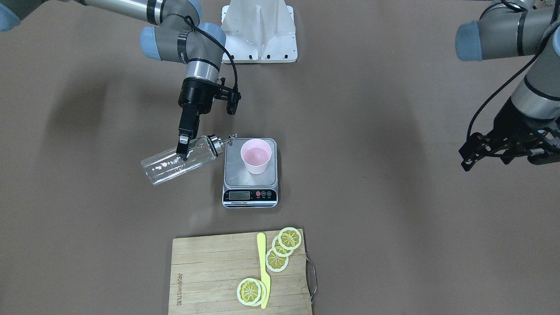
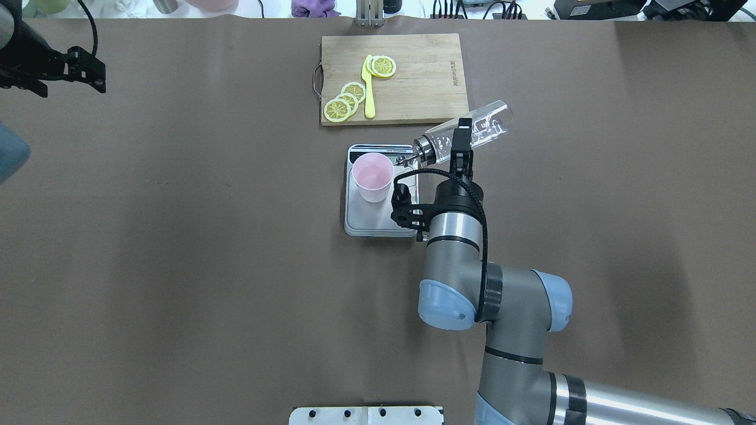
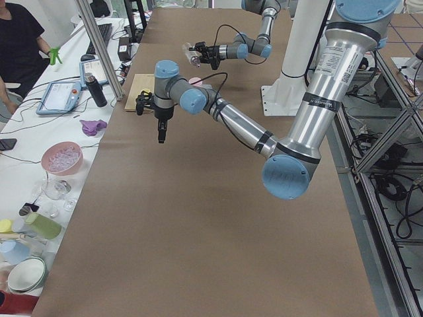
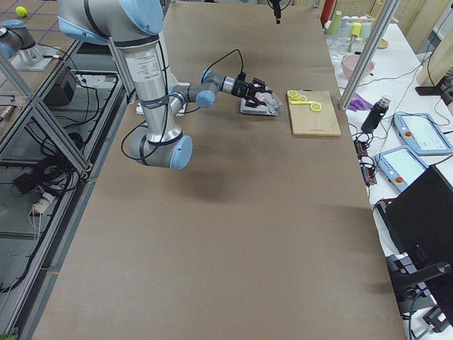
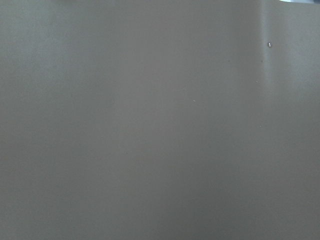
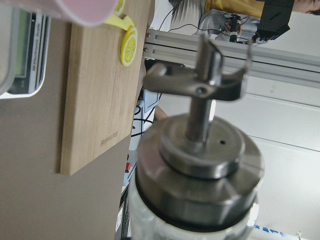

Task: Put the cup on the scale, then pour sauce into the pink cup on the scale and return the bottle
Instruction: 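Tilt the dispenser spout down into the pink cup with the right gripper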

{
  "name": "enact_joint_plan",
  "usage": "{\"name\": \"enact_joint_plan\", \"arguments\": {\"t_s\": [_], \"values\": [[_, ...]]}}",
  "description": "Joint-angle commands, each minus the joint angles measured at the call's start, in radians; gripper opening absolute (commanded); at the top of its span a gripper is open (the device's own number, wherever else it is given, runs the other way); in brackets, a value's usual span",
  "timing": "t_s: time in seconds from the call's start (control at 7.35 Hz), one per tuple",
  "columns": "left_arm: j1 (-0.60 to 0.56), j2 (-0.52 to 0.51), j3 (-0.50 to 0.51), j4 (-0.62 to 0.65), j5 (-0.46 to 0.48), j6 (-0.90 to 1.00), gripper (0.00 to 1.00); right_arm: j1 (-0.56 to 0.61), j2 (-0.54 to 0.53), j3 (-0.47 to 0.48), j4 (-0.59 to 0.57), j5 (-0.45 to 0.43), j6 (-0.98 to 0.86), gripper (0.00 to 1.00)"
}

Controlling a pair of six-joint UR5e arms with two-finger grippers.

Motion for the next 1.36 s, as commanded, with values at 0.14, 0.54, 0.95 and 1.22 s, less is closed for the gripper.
{"name": "enact_joint_plan", "arguments": {"t_s": [0.14,0.54,0.95,1.22], "values": [[0.0,0.001,0.022,-0.023,0.0,0.0,0.98,0.007,0.053,-0.075,-0.003,-0.02,-0.005,0.09],[0.0,0.001,0.033,-0.023,0.0,0.0,0.98,0.008,0.056,-0.077,-0.002,-0.077,-0.144,0.09],[0.0,0.0,0.039,-0.025,0.0,0.0,0.98,0.008,0.057,-0.075,-0.002,-0.113,-0.225,0.09],[0.0,0.0,0.039,-0.025,0.0,0.0,0.98,0.008,0.057,-0.075,-0.002,-0.124,-0.252,0.09]]}}
